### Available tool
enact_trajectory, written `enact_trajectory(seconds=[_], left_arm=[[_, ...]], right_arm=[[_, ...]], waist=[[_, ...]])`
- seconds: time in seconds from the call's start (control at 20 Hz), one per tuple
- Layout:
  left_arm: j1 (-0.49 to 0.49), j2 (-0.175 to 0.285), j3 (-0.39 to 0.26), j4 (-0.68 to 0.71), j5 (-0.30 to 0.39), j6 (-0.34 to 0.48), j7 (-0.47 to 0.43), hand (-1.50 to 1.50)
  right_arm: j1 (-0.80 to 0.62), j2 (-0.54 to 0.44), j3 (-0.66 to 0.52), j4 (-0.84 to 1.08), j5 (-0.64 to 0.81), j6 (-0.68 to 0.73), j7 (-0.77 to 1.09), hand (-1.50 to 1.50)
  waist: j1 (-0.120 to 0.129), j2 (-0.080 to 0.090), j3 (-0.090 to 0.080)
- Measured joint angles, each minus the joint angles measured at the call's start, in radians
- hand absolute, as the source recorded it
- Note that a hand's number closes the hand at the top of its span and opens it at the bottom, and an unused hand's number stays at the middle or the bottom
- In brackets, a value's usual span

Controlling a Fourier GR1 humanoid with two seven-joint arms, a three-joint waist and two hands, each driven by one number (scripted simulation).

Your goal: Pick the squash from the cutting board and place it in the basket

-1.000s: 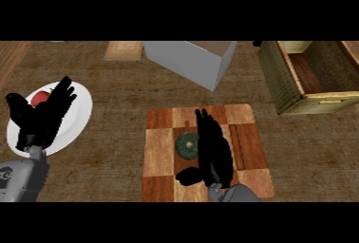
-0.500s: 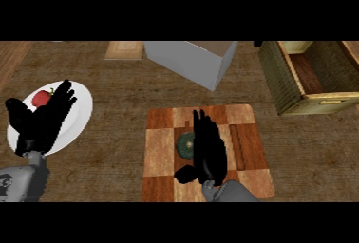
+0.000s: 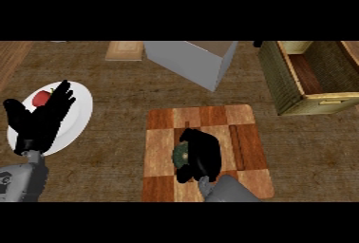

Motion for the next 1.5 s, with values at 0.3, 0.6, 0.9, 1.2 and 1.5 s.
enact_trajectory(seconds=[0.3,0.6,0.9,1.2,1.5], left_arm=[[-0.015,-0.004,0.006,0.0,-0.011,-0.009,0.014,0.0],[-0.026,-0.01,-0.007,-0.01,-0.011,-0.019,0.005,0.0],[-0.054,-0.021,-0.032,-0.022,-0.018,-0.027,0.003,0.0],[-0.088,-0.031,-0.057,-0.022,-0.023,-0.037,0.016,0.0],[-0.112,-0.038,-0.073,-0.018,-0.032,-0.037,0.025,0.0]], right_arm=[[-0.08,-0.002,-0.003,0.086,-0.059,-0.021,0.0,1.5],[-0.316,-0.03,-0.294,0.238,-0.092,-0.029,0.142,1.5],[-0.513,-0.092,-0.51,0.397,-0.088,-0.047,0.192,1.5],[-0.689,-0.146,-0.635,0.484,-0.015,-0.178,0.167,1.5],[-0.845,-0.221,-0.684,0.598,0.13,-0.284,0.158,1.5]], waist=[[0.005,-0.002,-0.001],[0.042,0.027,-0.002],[0.097,0.053,-0.002],[0.138,0.066,-0.002],[0.161,0.068,-0.006]])
